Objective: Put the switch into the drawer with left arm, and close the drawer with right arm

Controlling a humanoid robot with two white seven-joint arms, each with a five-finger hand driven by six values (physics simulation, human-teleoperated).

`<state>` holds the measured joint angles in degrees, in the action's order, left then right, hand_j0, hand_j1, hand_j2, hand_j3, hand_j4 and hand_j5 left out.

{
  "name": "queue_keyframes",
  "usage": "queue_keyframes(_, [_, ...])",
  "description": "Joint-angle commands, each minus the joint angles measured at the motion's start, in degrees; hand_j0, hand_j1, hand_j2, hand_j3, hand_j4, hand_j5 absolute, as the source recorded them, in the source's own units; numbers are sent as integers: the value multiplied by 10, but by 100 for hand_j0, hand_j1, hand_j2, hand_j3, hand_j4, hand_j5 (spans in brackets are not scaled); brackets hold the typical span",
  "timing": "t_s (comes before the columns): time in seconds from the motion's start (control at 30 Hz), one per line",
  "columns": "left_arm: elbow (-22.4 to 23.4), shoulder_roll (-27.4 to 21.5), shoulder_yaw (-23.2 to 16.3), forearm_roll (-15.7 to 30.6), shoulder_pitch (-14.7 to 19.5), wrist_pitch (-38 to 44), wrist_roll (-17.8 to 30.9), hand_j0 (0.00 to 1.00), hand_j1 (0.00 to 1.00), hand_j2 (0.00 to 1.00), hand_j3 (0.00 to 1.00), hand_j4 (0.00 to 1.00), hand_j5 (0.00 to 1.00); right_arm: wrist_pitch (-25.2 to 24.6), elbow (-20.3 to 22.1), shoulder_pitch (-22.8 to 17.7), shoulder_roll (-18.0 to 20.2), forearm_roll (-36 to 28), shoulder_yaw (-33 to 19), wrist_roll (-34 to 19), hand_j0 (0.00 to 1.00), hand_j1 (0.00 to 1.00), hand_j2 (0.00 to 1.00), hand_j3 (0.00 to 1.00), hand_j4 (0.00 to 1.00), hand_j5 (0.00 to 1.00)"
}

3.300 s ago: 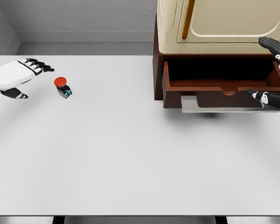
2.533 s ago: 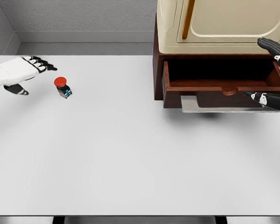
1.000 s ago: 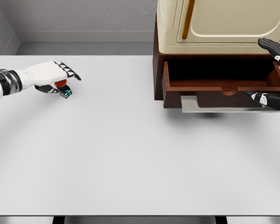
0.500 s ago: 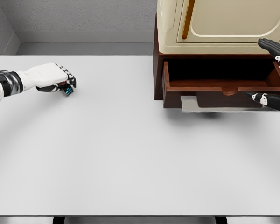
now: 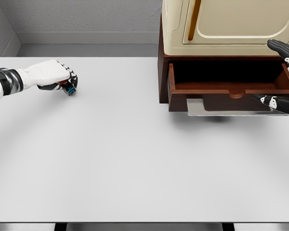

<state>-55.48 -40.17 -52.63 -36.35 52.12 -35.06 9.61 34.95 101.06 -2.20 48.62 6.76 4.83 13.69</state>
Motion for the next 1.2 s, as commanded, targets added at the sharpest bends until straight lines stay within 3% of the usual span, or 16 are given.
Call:
queue_keyframes(0.0, [-2,1,1,3,0,1,0,49,49,49,49,49,49,0,0,0,1,-3,0,1,100,100,100,100,100,100])
queue_keyframes(0.7, [-41,31,-4,1,25,1,23,48,48,48,48,48,48,0,0,-1,2,-3,-1,1,100,100,100,100,100,100])
queue_keyframes(1.17, [-119,33,-4,1,31,1,23,48,48,48,48,48,48,0,0,-1,2,-3,-1,1,100,100,100,100,100,100])
